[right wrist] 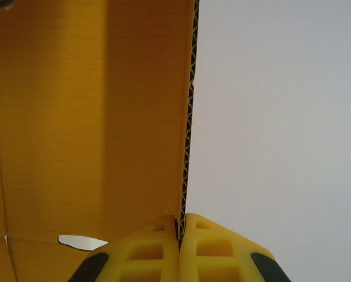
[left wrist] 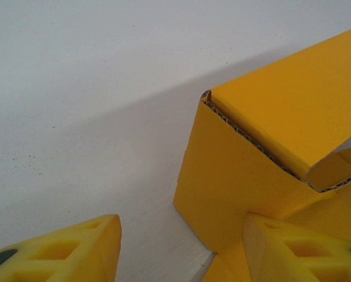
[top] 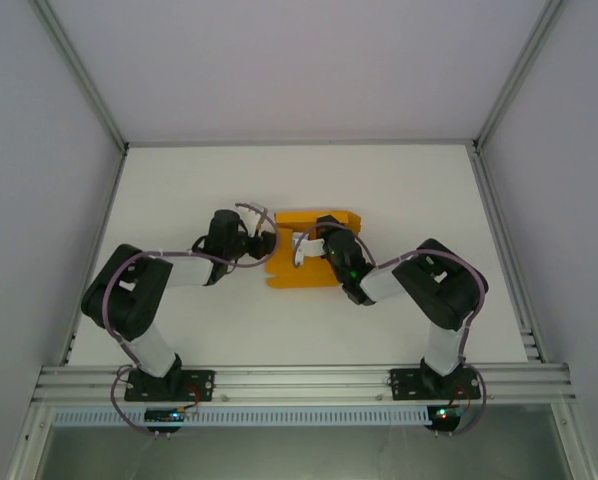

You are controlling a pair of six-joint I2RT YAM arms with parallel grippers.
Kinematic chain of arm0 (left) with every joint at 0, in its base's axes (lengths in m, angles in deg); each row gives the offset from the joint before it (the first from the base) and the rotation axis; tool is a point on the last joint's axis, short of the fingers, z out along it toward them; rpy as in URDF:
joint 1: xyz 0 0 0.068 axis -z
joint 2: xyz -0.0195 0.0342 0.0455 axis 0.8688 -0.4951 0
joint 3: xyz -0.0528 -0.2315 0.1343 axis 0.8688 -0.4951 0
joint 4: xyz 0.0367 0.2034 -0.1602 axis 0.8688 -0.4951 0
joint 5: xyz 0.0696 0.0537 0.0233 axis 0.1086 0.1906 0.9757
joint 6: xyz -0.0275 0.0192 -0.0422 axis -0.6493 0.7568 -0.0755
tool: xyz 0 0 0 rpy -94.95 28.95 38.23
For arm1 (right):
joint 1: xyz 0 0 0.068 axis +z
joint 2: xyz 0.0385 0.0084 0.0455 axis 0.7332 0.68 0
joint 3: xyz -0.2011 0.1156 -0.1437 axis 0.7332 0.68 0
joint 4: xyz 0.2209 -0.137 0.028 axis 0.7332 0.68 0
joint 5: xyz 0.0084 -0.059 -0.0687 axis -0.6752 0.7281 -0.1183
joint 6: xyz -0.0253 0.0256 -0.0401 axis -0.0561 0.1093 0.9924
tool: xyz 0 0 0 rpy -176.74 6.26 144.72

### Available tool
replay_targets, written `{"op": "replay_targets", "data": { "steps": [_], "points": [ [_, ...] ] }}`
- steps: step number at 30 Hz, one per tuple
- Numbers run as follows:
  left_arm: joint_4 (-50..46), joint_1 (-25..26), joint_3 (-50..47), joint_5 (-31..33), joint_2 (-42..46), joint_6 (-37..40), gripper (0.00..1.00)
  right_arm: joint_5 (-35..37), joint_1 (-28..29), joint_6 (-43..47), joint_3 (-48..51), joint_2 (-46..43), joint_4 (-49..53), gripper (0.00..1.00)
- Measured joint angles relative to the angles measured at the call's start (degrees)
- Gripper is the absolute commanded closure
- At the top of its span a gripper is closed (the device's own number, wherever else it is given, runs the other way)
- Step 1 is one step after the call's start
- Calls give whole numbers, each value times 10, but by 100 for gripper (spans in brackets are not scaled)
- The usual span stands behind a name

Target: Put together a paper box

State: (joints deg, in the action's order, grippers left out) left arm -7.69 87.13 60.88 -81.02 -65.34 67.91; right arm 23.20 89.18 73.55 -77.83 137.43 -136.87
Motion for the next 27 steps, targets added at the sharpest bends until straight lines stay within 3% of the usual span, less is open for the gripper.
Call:
{"op": "replay_targets", "data": {
  "steps": [14,27],
  "points": [
    [-16,10,-20,-16,0,0,57,3,0,-3,-3,-1,14,100],
    [5,11,25,-22,-47,7,64,15,5,-3,-12,-1,30,100]
  ]
}}
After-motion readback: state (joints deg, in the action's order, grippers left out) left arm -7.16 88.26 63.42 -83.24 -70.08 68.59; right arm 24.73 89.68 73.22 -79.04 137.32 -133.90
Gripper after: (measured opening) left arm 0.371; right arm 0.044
